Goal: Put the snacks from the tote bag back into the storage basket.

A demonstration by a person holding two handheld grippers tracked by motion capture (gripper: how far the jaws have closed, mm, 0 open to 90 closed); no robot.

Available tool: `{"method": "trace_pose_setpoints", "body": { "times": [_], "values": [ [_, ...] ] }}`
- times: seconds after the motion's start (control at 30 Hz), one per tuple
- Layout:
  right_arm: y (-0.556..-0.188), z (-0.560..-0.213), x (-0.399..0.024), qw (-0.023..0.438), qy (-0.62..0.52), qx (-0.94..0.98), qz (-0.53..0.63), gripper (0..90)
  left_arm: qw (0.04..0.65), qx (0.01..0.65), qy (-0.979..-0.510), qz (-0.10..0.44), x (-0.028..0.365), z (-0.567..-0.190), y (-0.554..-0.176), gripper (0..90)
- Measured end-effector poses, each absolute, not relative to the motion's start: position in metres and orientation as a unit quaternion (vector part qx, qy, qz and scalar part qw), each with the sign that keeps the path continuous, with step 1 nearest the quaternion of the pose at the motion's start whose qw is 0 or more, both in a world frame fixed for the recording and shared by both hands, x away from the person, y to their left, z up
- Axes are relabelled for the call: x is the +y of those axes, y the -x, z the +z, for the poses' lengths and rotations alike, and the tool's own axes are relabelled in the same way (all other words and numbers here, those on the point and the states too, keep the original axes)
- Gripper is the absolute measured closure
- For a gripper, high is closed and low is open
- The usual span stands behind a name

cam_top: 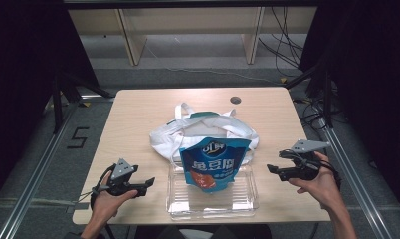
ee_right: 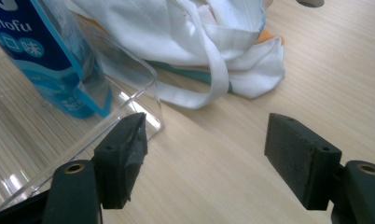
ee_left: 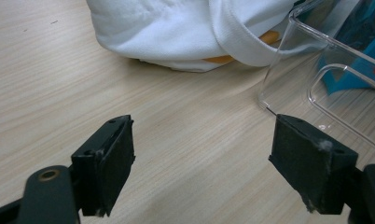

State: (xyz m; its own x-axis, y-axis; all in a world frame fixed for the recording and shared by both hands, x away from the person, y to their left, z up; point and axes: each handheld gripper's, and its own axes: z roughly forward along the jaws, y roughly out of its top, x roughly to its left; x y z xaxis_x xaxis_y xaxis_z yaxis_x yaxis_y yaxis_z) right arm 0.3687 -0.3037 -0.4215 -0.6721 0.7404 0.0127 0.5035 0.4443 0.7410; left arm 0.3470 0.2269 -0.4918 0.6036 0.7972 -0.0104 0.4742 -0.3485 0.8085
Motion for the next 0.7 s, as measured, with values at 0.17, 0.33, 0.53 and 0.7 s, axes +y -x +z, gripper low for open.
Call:
{"method": "trace_pose_setpoints", "body": {
  "times": [0.17, 0.33, 0.53, 0.7],
  "values": [
    [-0.367, -0.434, -0.305, 0.159, -0.384, 0.827, 0.38, 30.1, 0.409, 0.407, -0.792, 0.201, 0.227, -0.492, -0.347, 20.8],
    [-0.364, -0.439, -0.306, 0.163, -0.394, 0.819, 0.384, 30.1, 0.412, 0.408, -0.791, 0.195, 0.226, -0.492, -0.347, 20.8],
    [-0.362, -0.452, -0.308, 0.172, -0.403, 0.811, 0.387, 30.0, 0.423, 0.417, -0.781, 0.194, 0.224, -0.493, -0.346, 20.8],
    [-0.361, -0.457, -0.308, 0.175, -0.396, 0.813, 0.39, 29.6, 0.416, 0.407, -0.788, 0.2, 0.225, -0.492, -0.346, 20.8]
  ]
}}
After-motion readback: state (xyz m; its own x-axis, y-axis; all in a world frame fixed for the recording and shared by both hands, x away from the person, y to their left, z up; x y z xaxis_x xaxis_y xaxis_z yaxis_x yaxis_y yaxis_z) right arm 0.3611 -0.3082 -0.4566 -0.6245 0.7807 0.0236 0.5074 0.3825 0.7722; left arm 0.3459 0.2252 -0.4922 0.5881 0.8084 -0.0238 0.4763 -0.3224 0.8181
